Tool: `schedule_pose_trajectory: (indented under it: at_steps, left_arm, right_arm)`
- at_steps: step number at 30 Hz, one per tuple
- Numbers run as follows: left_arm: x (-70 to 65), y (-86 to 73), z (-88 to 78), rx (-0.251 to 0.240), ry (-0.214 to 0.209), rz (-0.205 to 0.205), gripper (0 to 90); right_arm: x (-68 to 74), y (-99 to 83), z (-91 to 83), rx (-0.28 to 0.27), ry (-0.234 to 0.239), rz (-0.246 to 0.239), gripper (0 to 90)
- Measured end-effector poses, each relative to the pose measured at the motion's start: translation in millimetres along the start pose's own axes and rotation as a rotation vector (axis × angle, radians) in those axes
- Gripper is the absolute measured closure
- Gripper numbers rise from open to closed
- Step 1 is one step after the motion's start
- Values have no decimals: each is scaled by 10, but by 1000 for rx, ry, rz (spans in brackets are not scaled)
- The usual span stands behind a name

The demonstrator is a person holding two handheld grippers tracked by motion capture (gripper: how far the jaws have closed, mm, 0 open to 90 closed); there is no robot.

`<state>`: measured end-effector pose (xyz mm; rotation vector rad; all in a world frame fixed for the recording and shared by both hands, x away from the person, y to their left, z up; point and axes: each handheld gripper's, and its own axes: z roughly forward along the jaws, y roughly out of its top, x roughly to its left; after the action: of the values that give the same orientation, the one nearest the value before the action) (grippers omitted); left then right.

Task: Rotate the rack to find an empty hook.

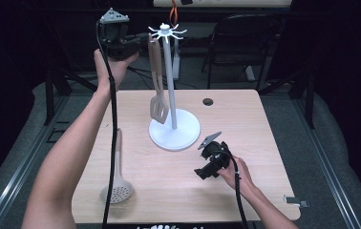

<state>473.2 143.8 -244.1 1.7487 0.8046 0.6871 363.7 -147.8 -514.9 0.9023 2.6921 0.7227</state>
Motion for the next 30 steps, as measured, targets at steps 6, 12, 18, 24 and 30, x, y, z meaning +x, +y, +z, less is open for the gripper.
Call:
schedule_pose_trajectory:
  at_steps: [6, 12, 18, 24, 30]
  left_arm:
    - [-52, -74, -105, 9, -17, 24, 899]
    - [-125, -124, -181, 8, -47, 47, 898]
    - [-197, -101, -172, 0, -69, 60, 899]
    - [-264, -70, -118, -8, -82, 66, 898]
    - [-269, -9, -96, -4, -66, 77, 898]
  right_arm:
    - [21, -5, 16, -23, 4, 17, 39]
    - [25, -1, 18, -18, -3, 18, 39]
    - [15, 10, 7, 7, -1, -3, 40]
    - [22, -3, 25, -16, 2, 18, 40]
    - [23, -4, 20, -15, 0, 15, 41]
